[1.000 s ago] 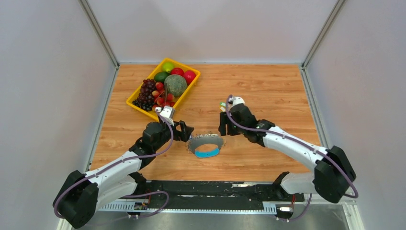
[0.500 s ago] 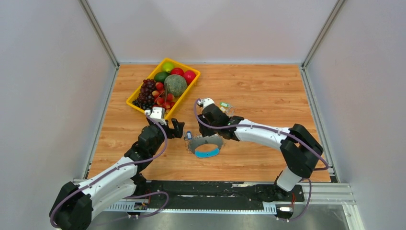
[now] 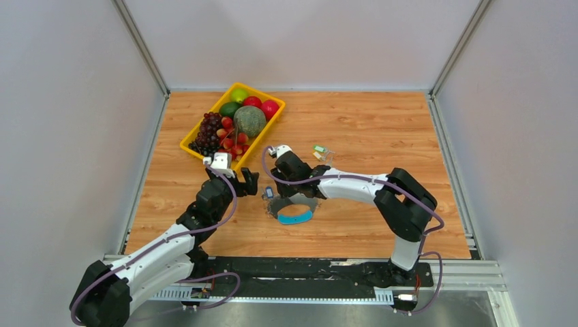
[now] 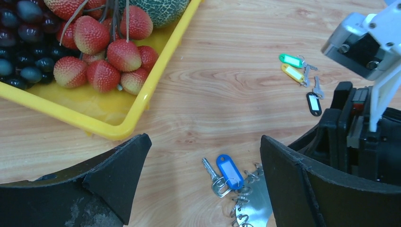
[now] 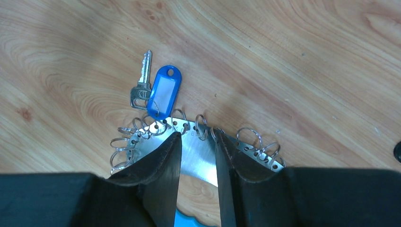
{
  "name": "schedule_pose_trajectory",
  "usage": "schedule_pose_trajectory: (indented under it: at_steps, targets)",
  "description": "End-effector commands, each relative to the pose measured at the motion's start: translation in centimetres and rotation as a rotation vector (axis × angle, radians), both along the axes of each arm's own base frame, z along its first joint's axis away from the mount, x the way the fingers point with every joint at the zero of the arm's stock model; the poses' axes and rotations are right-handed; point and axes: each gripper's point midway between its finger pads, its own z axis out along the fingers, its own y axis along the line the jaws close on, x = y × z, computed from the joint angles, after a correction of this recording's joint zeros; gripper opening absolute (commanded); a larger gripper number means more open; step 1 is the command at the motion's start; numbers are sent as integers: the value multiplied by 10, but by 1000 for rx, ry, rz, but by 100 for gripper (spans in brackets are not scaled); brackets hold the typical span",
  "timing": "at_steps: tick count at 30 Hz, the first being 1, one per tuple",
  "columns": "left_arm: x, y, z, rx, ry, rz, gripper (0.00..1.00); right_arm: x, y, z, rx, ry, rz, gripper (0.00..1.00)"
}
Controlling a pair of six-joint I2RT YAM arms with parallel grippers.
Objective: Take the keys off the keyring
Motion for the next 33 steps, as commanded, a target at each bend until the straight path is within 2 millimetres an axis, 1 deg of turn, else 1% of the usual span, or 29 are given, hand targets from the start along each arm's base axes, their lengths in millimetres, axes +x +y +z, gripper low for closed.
schedule_pose_trajectory:
  at_steps: [1,4,7,10,12,13,15,17,19,22,23,24,27,32,33]
  targets:
    - [2,2,2,-15,-7,16,97,9,19,8,37,-29,23,35]
    - [2,2,1,-11,-5,17,97,9,19,-2,18,-20,21,34]
    - [2,1,1,-10,-6,14,97,10,19,-12,-2,-11,21,30]
    - [3,0,1,-7,-4,6,97,10,17,-19,-22,-11,17,30]
    - [3,-2,1,-5,-2,-2,97,10,15,-23,-34,-10,15,27]
    - [3,-2,0,-3,1,-4,97,9,14,-23,-34,-9,17,21]
    - [3,-4,-1,0,4,-12,97,9,13,-21,-33,-13,18,1]
    - [3,-5,-2,2,6,-19,96,8,11,-12,-26,-33,17,0]
    - [3,-7,-1,3,5,-29,96,6,8,2,-17,-67,19,0]
    - [1,-15,1,-8,-2,-79,96,3,1,29,16,-123,25,0]
    - [1,-19,4,-14,-17,-98,96,0,-1,40,39,-144,33,0]
    - [-2,-25,5,-22,-20,-139,96,-3,-4,52,63,-165,44,0]
    - [-6,-35,11,-41,-50,-198,97,-16,-16,82,134,-222,70,0]
    - [-15,-53,20,-73,-89,-314,99,-43,-46,117,239,-287,98,0]
    - [-16,-56,20,-75,-88,-329,99,-49,-51,124,261,-298,110,0]
